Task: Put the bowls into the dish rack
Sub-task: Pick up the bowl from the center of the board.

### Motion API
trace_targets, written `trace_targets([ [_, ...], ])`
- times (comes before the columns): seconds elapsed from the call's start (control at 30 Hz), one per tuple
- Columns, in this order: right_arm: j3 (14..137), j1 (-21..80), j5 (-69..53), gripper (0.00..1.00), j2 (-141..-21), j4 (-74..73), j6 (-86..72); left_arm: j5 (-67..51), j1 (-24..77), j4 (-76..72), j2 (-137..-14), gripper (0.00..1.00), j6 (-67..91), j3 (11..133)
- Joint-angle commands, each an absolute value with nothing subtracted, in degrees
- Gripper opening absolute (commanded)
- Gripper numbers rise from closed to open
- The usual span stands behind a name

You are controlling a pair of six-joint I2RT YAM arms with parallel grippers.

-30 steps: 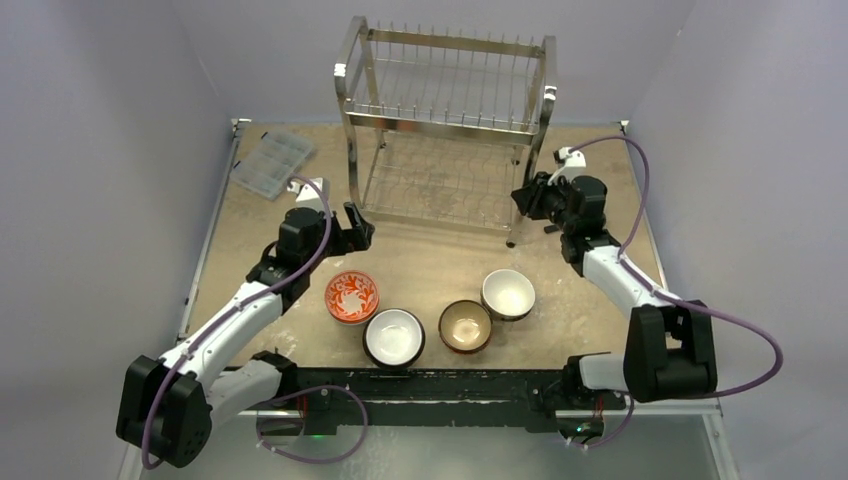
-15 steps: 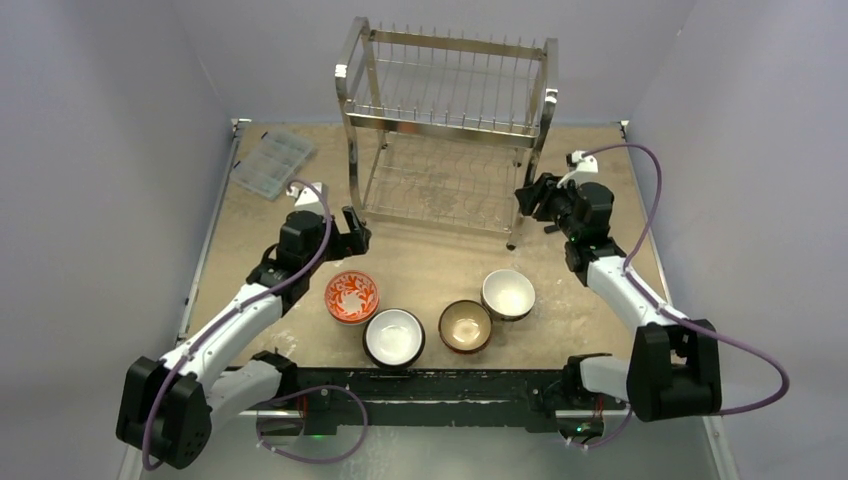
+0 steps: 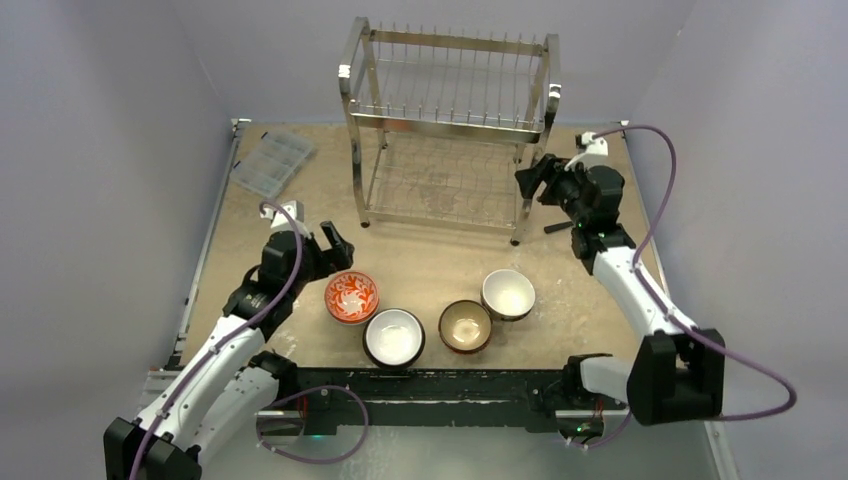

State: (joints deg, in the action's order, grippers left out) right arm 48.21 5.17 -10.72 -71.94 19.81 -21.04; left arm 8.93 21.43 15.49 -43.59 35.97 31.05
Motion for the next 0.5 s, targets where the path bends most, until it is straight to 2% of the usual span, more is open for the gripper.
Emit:
trace_targets([
  [0.0, 42.3, 5.0, -20.9, 0.75, -62.3, 18.5, -20.7, 16.6, 21.6, 29.1, -42.1, 0.99, 45.4, 33.3],
  [0.23, 33.8, 5.2, -35.1, 0.78, -48.8, 17.3, -22.7, 17.4, 21.5, 38.0, -42.6, 0.98, 49.0, 38.6],
  [0.33, 31.4, 5.4, -41.7, 0.77, -46.7, 18.3, -24.5, 15.5, 21.5, 37.4, -42.6, 0.98, 47.4, 39.7],
  [0.47, 30.8, 7.2, -43.3, 0.77, -46.7, 17.0, -23.8, 12.5, 21.5, 35.0, -42.5, 0.98, 45.7, 40.4],
])
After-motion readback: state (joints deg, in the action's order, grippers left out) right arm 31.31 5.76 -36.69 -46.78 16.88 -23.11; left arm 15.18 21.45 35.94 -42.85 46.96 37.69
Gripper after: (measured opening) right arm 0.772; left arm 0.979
